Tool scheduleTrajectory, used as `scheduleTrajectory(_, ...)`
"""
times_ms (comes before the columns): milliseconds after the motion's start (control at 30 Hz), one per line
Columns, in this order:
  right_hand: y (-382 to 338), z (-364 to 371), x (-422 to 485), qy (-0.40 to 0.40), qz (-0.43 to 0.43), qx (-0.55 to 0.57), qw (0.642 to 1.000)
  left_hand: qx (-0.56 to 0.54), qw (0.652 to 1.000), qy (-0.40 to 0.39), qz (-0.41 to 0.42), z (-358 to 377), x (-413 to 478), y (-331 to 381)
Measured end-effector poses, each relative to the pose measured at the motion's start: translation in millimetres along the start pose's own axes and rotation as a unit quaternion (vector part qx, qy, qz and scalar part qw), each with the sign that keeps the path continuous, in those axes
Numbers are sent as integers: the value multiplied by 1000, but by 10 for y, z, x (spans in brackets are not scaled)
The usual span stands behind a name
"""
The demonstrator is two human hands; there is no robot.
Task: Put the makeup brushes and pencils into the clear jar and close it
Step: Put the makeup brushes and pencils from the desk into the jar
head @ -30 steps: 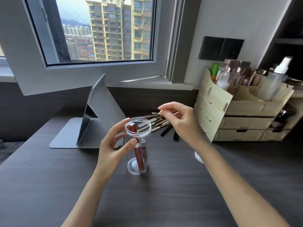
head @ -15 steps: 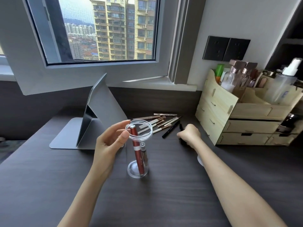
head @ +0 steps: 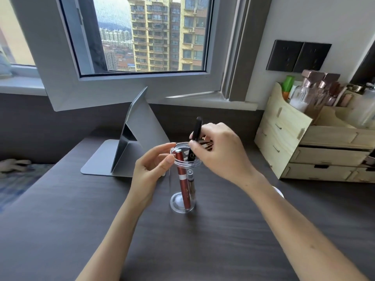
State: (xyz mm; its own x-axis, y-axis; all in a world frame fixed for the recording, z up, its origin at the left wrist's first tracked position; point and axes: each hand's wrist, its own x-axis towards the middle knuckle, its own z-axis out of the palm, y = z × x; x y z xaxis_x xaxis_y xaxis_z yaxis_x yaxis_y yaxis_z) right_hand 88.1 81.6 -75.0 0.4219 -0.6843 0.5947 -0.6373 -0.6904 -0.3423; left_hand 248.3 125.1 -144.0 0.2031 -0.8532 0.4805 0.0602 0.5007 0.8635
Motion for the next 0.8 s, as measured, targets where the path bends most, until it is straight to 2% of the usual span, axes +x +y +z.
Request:
scheduleTrajectory(67, 33, 61, -9, -35, 0, -17, 999, -1, 1000, -4, -4, -7, 1, -4)
scheduleTrajectory(200, 90, 92, -34, -88, 97, 164, 978, 1, 1000, 2, -12, -22, 5, -15)
scheduleTrajectory(300, 71, 91, -70, -146, 168, 321, 921, 1, 1000, 1, -12, -12, 10, -1)
scheduleTrajectory(367, 89, 74, -79, -178, 178, 414, 875, 1, 1000, 4, -14, -6, 13, 2)
scheduleTrajectory(400, 137, 70, -71, -165, 180, 465, 851, -1, 1000, 7, -16, -3, 13, 4)
scheduleTrajectory(467, 325, 93, -27, -76, 225, 538, 809, -11, 1000, 11, -26, 2, 11, 4)
scheduleTrajectory(500, 469, 140, 8, -18, 270, 525, 807, -13, 999, 12, -31, 2, 9, -4)
scheduleTrajectory(533, 631, 215, 43, 37, 323, 459, 827, -15, 999, 13, -33, 3, 7, -16)
scheduleTrajectory(600, 1007, 418, 112, 80, 400, 238, 881, -28, 999, 17, -35, 4, 8, -38)
scheduleTrajectory(667, 1293, 600, 171, 31, 433, 64, 899, -27, 999, 14, -34, 9, 17, -49)
scheduleTrajectory(733, 1442, 736, 235, -30, 454, -12, 890, -30, 999, 12, -30, 1, 26, -46)
scheduleTrajectory(800, 1499, 821, 290, -53, 463, -48, 883, -35, 999, 10, -23, -16, 26, -45)
